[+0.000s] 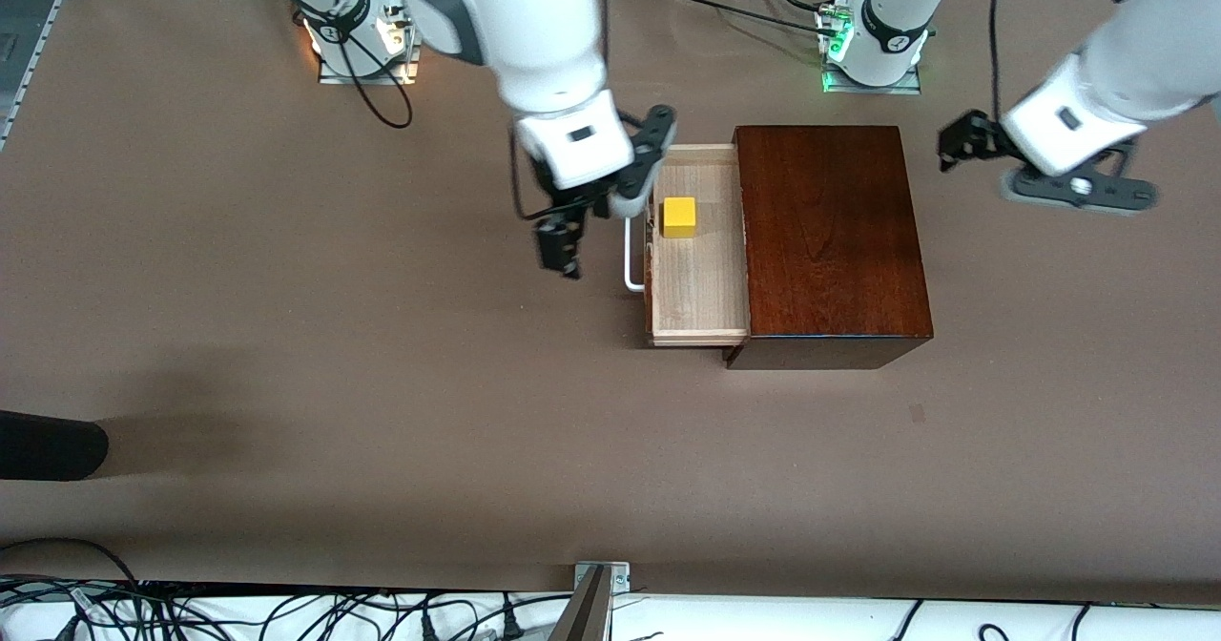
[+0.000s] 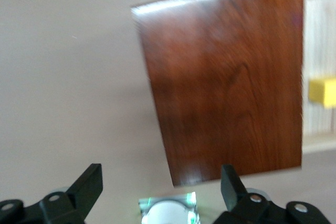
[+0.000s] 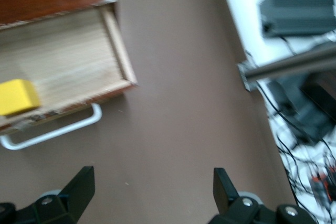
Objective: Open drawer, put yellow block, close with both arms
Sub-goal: 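Withdraw the right gripper while the left gripper reaches the drawer handle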
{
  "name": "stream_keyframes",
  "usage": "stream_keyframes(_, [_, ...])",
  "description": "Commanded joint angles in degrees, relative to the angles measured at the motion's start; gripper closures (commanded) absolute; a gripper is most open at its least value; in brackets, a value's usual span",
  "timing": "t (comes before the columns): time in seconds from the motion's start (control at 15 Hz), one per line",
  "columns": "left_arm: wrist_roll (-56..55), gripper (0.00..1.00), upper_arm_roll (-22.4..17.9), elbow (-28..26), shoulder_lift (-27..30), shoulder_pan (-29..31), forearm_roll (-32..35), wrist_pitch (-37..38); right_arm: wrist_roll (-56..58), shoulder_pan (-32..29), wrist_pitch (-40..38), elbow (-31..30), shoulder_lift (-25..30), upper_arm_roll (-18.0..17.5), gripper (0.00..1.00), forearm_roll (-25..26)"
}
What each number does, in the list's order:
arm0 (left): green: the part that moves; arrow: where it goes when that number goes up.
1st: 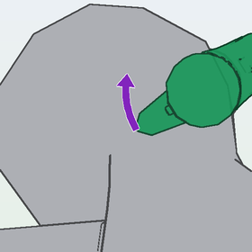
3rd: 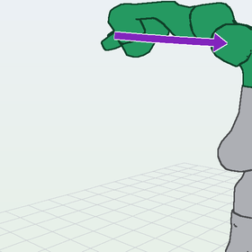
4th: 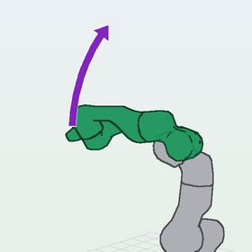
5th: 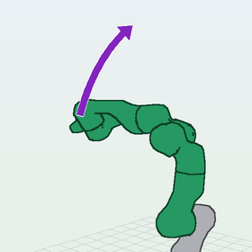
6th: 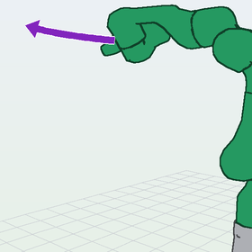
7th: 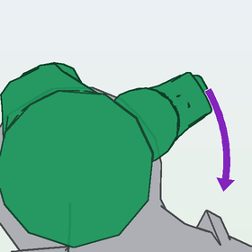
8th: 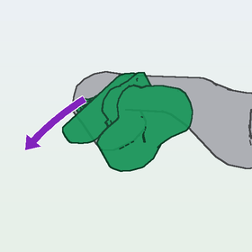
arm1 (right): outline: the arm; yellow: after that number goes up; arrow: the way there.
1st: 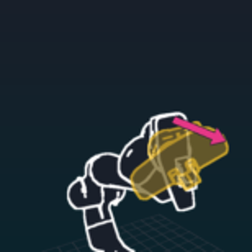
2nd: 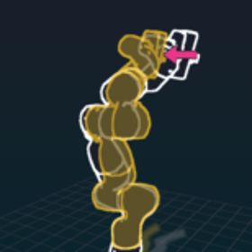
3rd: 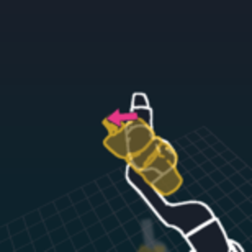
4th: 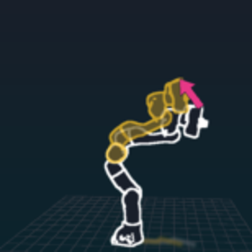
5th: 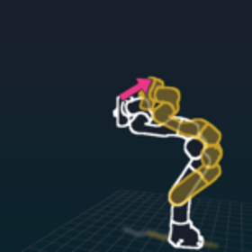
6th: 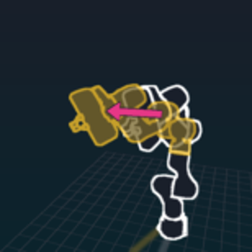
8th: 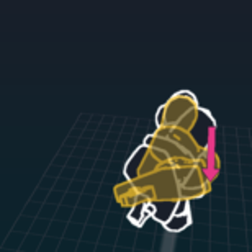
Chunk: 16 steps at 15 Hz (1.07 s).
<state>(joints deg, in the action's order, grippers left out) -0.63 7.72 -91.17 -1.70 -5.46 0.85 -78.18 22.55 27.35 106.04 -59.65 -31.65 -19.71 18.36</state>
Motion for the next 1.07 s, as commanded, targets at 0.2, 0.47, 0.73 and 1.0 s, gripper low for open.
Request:
stream_keyframes(0.2, [8.54,0.00,8.79,2.74,-3.82,-0.25,-6.37,2.69,-0.58,-10.82,-3.81,-3.44,8.00,2.91,0.00,-9.29])
stream_keyframes(0.47, [11.61,0.00,13.97,7.06,-11.30,-3.32,-7.35,-4.93,-1.02,-18.47,-4.53,-14.85,17.92,6.60,0.00,-19.41])
stream_keyframes(0.73, [15.56,0.00,14.60,7.15,-17.62,-10.43,-6.65,-16.88,-5.76,-18.48,-8.03,-21.81,24.87,13.10,0.00,-22.66])
stream_keyframes(1.0, [16.72,0.00,14.69,7.06,-23.08,-18.77,1.23,-27.44,-14.98,-18.56,-13.91,-24.02,27.96,16.01,0.00,-22.67])
